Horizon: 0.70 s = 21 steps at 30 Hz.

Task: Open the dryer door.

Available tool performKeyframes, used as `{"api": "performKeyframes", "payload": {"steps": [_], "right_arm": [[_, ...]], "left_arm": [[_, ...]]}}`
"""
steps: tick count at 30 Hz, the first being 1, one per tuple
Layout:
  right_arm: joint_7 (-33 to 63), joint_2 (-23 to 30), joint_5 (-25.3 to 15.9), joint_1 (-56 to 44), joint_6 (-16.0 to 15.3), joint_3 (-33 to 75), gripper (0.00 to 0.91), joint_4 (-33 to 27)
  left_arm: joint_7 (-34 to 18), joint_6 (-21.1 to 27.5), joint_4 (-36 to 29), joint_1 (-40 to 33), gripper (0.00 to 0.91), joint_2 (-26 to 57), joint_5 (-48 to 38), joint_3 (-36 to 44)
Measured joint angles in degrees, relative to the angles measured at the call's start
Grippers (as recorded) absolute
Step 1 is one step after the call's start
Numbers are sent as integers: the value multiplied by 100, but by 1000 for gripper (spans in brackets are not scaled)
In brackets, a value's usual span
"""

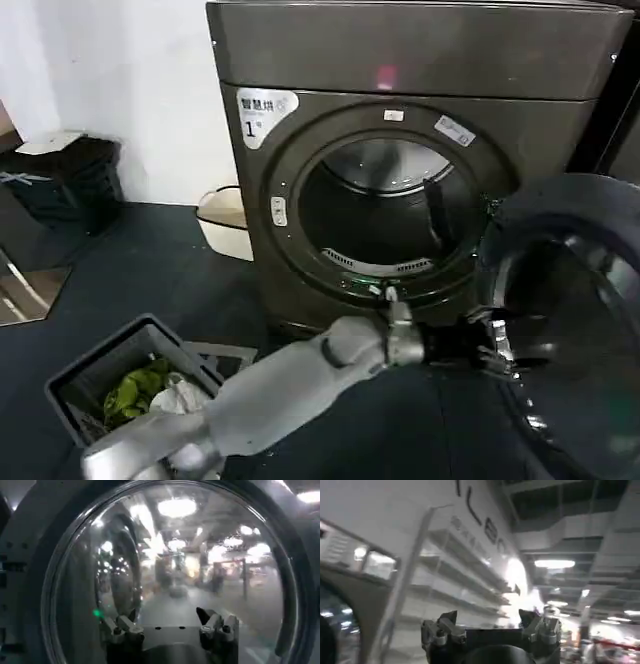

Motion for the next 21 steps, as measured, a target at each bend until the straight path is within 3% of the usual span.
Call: {"api": "performKeyframes", "payload": {"steps": [6, 13, 21], "right_arm": [[-65, -1, -2, -136, 24, 307, 907, -234], [-166, -83, 9, -172, 39, 323, 907, -267], [-216, -253, -4, -36, 23, 288, 907, -262]], "left_arm": [[-343, -120, 325, -24, 907, -438, 133, 8], [-683, -293, 259, 61, 907, -425, -63, -143], [-1433, -1172, -382, 183, 907, 402, -685, -241]]}}
